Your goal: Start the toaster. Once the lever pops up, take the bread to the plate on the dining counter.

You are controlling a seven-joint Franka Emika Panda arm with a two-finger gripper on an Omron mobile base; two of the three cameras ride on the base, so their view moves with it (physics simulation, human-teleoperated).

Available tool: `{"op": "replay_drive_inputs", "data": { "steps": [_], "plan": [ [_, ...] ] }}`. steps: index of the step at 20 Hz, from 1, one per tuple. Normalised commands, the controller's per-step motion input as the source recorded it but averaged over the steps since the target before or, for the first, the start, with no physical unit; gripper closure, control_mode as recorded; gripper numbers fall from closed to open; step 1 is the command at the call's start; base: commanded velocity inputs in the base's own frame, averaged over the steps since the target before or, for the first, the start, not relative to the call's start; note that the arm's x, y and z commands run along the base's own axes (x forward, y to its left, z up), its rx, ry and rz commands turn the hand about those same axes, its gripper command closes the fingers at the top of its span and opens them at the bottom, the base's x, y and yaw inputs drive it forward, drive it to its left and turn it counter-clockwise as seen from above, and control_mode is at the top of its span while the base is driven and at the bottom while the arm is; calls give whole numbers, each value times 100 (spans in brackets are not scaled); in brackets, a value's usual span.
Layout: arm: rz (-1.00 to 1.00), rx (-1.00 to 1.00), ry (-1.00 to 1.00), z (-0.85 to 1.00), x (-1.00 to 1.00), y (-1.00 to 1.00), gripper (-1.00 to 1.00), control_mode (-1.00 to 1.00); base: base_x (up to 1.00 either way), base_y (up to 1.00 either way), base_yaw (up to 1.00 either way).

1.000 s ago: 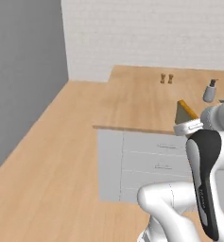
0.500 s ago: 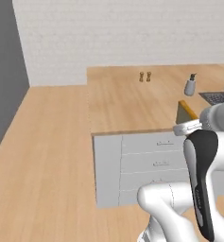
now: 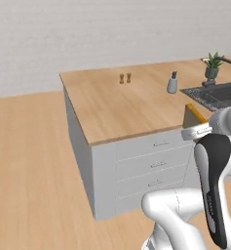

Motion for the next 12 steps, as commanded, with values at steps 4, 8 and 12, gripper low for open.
{"op": "replay_drive_inputs", "data": {
  "steps": [4,8,12],
  "plan": [
    [0,0,0,0,0,0,100,100,16,100,-33],
    [0,0,0,0,0,0,100,100,0,100,-24],
    [0,0,0,0,0,0,100,100,12,100,-7]
  ]
}}
